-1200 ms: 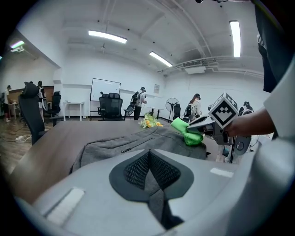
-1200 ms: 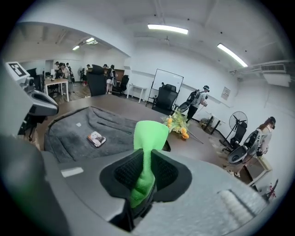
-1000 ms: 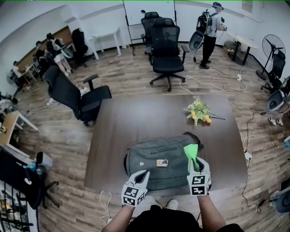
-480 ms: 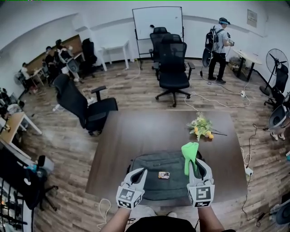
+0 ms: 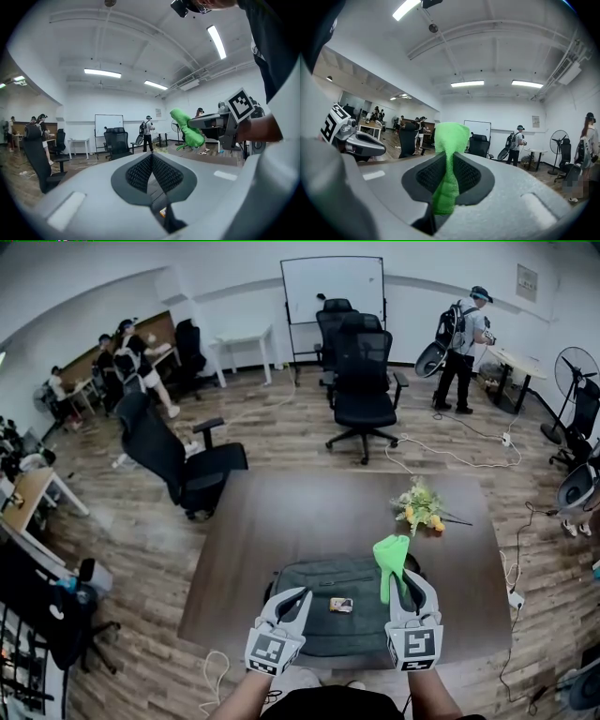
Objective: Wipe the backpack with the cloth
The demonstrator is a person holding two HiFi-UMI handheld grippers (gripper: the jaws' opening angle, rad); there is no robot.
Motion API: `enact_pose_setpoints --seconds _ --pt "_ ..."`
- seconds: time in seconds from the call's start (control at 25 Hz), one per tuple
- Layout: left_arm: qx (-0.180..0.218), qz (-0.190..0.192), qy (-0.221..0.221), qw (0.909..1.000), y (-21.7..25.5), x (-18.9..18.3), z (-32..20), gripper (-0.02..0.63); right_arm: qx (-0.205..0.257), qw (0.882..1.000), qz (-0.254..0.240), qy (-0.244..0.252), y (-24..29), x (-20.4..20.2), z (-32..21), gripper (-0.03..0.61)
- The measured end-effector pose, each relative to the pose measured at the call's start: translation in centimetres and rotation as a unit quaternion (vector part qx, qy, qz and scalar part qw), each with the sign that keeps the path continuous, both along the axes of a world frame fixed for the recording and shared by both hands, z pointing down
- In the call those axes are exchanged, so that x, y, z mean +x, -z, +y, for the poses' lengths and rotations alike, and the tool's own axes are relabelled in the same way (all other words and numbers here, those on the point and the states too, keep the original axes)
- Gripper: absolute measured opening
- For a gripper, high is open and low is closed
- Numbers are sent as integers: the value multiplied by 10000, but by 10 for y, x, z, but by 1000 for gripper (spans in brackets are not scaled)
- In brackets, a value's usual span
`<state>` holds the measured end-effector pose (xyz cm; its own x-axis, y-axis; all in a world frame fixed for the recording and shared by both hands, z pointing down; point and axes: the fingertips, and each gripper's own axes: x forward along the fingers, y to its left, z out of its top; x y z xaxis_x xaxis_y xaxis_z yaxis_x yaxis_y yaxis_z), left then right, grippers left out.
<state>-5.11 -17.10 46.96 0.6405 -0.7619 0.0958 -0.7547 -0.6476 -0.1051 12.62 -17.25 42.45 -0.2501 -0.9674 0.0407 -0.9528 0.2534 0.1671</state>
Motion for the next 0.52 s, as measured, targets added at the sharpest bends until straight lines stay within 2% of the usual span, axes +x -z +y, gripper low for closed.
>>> enact_pose_setpoints --seconds 0.52 --pt "6 74 62 10000 -3 -1 1 18 -10 9999 6 134 -4 -6 2 51"
